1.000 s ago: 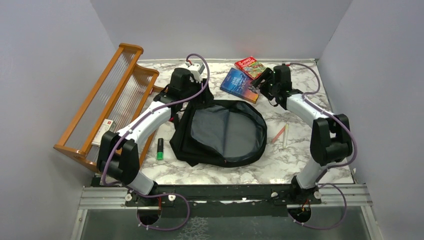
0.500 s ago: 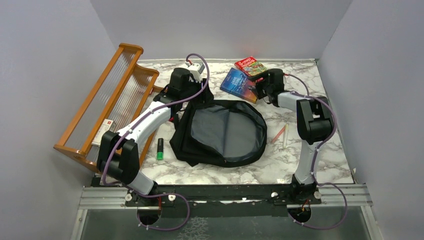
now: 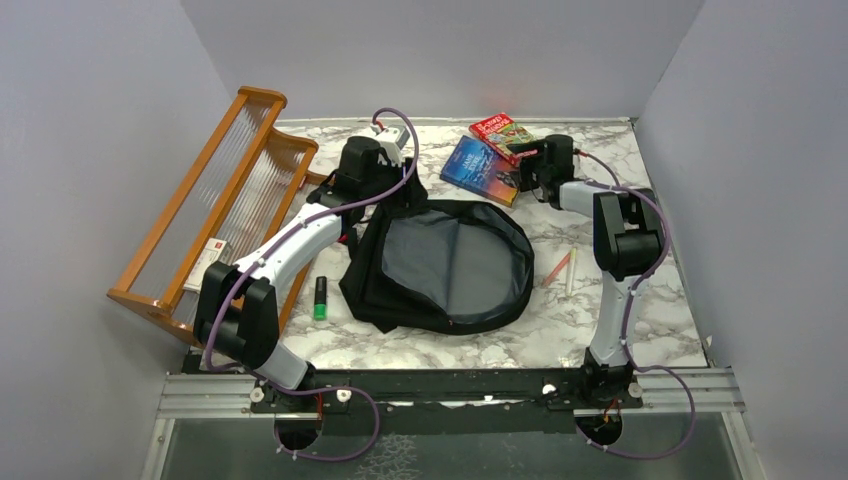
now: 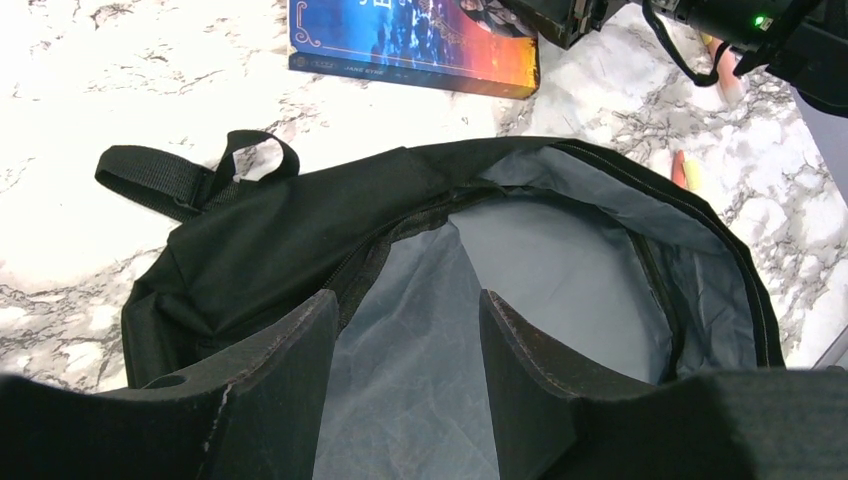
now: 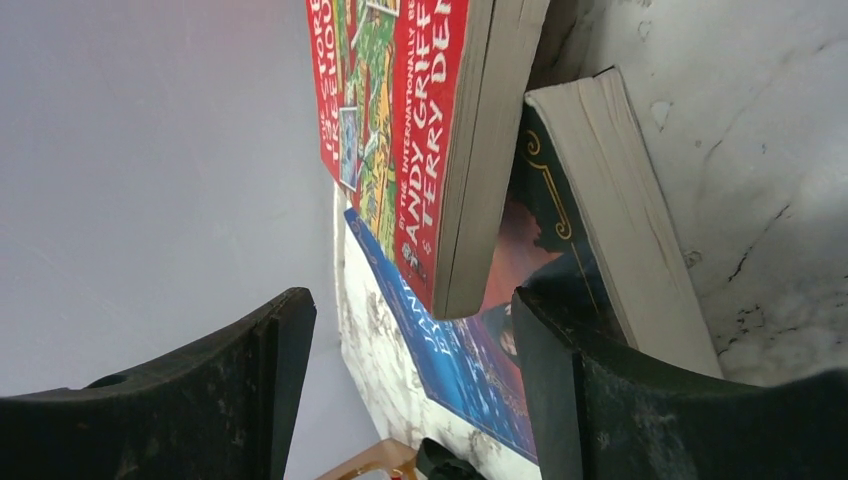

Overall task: Pack the student bag
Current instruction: Pick up the book from the center of the board.

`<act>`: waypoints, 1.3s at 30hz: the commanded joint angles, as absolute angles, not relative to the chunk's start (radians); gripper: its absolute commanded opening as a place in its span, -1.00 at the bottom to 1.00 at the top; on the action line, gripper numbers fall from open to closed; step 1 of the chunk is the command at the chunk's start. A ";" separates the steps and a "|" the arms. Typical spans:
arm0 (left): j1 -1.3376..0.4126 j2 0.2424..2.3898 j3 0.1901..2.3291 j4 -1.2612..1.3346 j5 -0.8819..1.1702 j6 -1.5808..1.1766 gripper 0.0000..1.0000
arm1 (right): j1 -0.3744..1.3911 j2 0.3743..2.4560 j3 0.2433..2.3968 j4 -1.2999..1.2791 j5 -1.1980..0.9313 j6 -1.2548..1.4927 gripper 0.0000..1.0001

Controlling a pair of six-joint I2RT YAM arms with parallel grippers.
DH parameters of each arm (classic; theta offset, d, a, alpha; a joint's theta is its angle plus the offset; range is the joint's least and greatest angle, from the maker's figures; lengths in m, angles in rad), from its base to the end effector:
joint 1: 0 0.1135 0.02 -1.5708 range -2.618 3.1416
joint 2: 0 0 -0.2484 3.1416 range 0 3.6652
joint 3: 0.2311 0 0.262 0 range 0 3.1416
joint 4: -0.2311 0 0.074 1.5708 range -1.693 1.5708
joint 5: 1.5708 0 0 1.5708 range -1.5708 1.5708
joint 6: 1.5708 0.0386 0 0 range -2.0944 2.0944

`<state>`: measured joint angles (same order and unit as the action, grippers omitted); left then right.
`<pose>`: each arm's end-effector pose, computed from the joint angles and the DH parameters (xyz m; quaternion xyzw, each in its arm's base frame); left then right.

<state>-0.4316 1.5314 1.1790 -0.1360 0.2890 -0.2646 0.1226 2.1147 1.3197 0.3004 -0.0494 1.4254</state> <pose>0.3299 -0.1641 0.2779 0.1447 0.8390 -0.2899 0.4371 0.4653 0.0592 0.1326 0.5104 0.6903 0.3733 0.3516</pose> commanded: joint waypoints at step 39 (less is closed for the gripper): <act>-0.294 1.506 1.235 -0.066 0.434 -0.414 0.35 | -0.020 2.258 1.373 0.794 -0.353 1.306 -0.99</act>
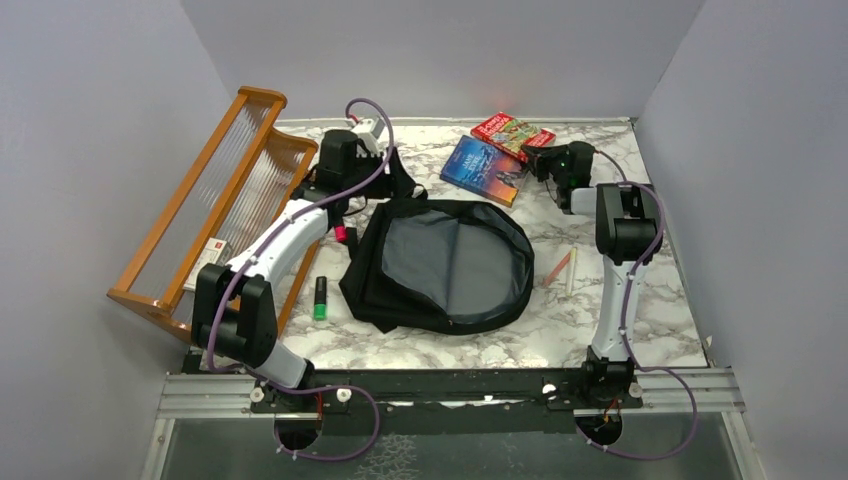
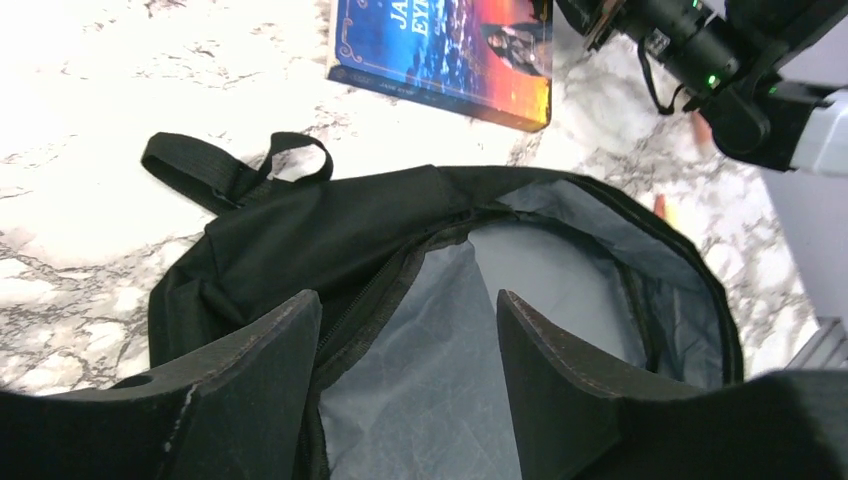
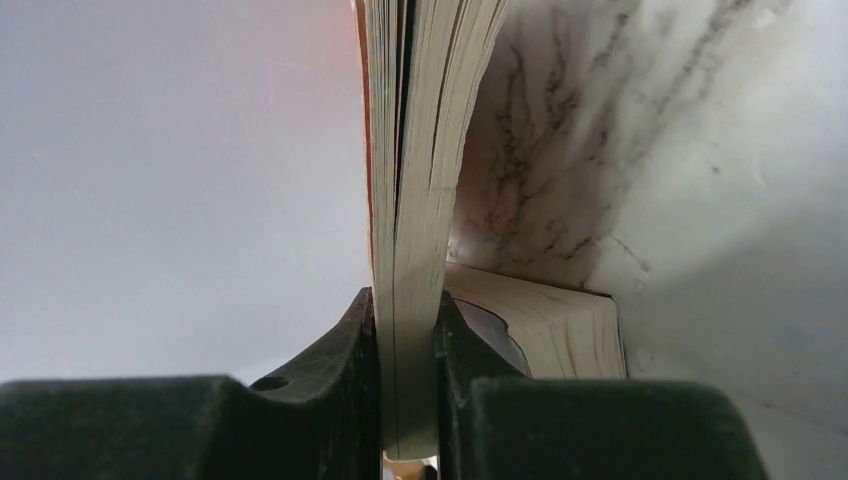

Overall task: Pack the student bag
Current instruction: Pick up the book from the center of the board.

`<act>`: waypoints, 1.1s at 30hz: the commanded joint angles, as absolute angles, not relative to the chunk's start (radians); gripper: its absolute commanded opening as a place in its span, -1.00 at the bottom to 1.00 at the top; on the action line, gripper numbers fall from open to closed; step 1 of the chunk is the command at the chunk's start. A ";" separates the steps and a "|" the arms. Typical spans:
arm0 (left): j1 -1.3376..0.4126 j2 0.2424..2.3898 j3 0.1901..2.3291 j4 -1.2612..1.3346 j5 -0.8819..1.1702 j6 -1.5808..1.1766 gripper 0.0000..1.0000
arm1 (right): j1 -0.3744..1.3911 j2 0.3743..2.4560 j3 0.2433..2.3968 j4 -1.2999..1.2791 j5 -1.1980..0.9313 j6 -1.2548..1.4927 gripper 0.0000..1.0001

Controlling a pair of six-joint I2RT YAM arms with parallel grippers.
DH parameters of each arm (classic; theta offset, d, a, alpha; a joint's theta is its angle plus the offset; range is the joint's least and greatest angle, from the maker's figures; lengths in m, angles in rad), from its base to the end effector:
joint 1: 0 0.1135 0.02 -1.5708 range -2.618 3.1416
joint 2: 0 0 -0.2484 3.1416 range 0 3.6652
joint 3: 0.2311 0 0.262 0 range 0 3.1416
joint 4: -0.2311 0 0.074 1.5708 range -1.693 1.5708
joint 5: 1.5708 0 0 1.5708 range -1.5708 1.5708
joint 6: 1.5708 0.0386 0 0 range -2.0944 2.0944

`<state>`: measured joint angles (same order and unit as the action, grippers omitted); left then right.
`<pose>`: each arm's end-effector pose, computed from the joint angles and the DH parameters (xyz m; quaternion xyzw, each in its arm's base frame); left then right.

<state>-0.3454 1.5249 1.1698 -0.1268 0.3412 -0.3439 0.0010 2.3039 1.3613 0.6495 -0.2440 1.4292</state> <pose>0.3404 -0.1362 0.2781 0.0886 0.8429 -0.3091 0.4313 0.4914 0.0098 0.0948 0.4670 0.6497 0.4618 0.3828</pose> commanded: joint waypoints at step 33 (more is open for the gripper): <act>-0.140 1.623 1.310 0.506 0.903 -0.886 0.98 | 0.098 1.656 1.183 0.819 -0.988 1.251 -0.99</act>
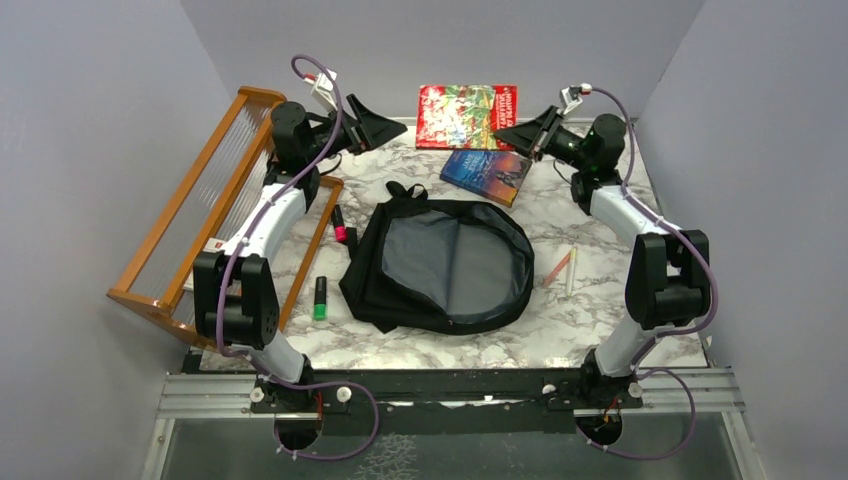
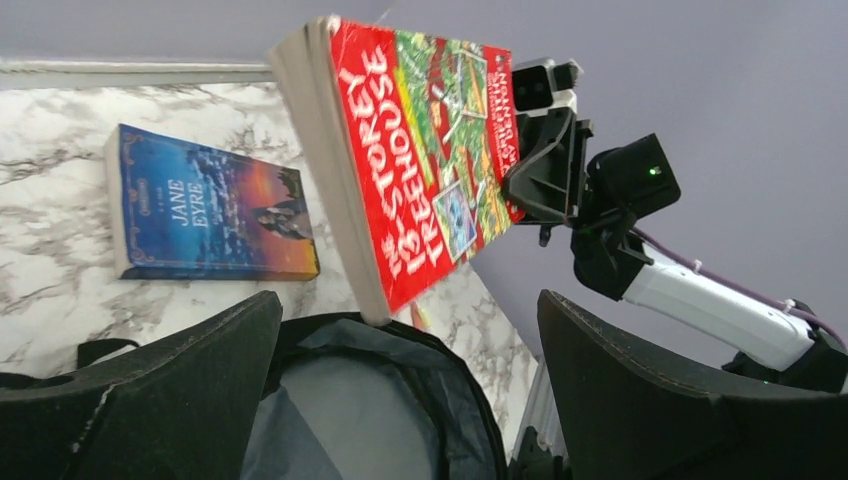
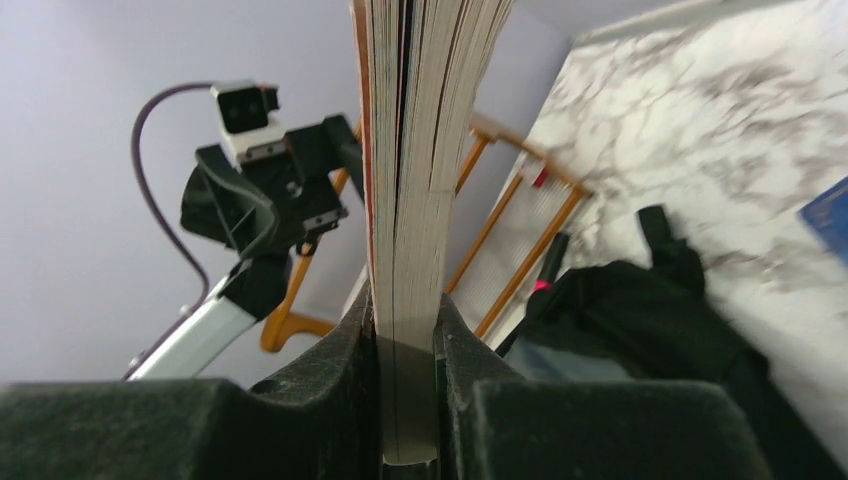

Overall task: Pack the student bag
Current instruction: Pick up the book from the center of the board.

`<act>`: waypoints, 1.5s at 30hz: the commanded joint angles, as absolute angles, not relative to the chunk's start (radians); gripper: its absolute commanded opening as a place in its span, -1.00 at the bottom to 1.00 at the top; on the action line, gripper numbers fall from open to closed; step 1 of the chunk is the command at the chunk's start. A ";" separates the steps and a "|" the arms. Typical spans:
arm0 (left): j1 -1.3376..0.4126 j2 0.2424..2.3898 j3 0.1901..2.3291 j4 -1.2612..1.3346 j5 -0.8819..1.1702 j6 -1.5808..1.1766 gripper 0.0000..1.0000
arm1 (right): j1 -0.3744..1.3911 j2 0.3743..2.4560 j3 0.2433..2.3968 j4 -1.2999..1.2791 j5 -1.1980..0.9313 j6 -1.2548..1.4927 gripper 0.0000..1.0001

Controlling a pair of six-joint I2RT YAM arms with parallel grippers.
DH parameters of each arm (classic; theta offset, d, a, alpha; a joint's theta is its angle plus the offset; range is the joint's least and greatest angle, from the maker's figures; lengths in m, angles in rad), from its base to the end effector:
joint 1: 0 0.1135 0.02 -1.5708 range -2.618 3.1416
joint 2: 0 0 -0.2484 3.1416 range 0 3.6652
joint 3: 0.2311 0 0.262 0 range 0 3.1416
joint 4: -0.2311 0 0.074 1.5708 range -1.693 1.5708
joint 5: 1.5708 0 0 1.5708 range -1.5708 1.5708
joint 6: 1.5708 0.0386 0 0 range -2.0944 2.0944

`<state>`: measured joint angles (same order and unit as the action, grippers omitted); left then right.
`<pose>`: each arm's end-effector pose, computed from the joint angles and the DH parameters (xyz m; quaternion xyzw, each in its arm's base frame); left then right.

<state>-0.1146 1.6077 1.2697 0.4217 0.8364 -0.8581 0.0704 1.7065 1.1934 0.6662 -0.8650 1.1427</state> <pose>0.3834 -0.0730 0.3421 0.0538 0.6849 -0.5574 0.4662 0.4001 0.0577 0.3018 0.0284 0.6706 0.6171 0.4107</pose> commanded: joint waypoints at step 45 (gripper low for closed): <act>-0.261 1.638 1.317 0.953 1.092 -1.132 -1.00 | 0.094 1.611 1.132 0.806 -1.140 0.921 0.46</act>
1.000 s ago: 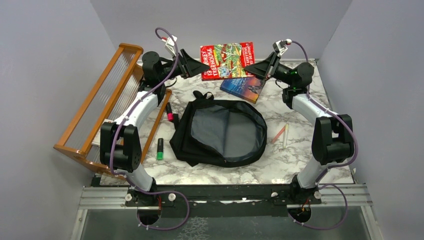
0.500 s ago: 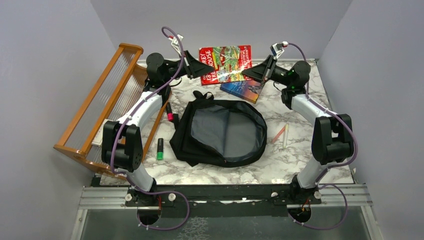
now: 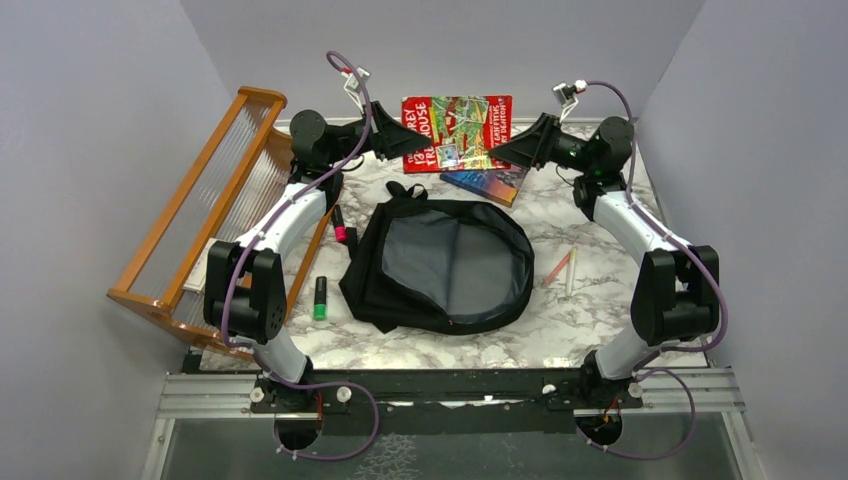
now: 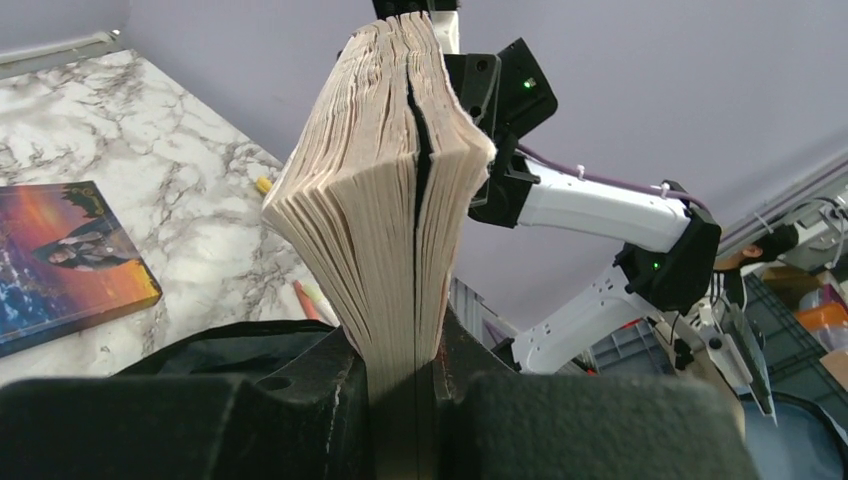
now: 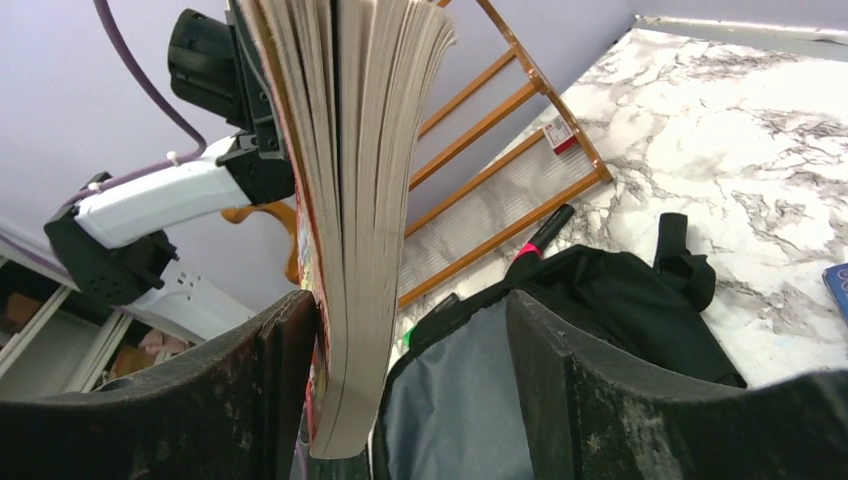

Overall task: Pack the student bag
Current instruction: Pick up the book from the center of the board.

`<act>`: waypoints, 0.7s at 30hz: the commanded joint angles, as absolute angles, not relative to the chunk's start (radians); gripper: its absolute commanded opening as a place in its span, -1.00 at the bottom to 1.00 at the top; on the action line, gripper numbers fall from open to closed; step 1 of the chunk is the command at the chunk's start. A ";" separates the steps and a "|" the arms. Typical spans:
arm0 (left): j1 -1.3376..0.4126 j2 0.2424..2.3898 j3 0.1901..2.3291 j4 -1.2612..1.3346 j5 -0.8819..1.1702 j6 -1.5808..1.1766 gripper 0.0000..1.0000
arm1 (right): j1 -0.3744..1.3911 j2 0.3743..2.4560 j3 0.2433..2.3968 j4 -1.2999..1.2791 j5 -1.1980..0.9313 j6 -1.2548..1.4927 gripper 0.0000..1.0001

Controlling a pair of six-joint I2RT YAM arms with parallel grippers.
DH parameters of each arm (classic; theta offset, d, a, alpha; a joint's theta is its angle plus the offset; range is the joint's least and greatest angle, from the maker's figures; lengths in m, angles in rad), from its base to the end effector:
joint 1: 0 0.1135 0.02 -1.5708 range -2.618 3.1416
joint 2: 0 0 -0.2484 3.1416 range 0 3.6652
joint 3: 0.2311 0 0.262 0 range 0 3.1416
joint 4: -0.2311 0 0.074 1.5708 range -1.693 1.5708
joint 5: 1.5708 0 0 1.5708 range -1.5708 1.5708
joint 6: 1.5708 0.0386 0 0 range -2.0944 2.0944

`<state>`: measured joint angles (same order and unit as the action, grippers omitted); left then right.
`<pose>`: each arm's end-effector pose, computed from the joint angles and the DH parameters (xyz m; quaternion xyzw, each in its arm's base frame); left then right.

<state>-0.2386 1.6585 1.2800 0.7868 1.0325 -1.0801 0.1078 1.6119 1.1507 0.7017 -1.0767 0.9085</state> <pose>0.3682 -0.1237 0.3597 0.1815 0.6044 -0.6595 0.4085 0.3691 0.0741 0.3239 -0.1650 0.6452 0.6051 0.4362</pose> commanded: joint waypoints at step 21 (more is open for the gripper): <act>-0.297 1.721 1.330 0.959 1.148 -1.126 -1.00 | 0.092 1.609 1.181 0.861 -1.179 1.023 0.07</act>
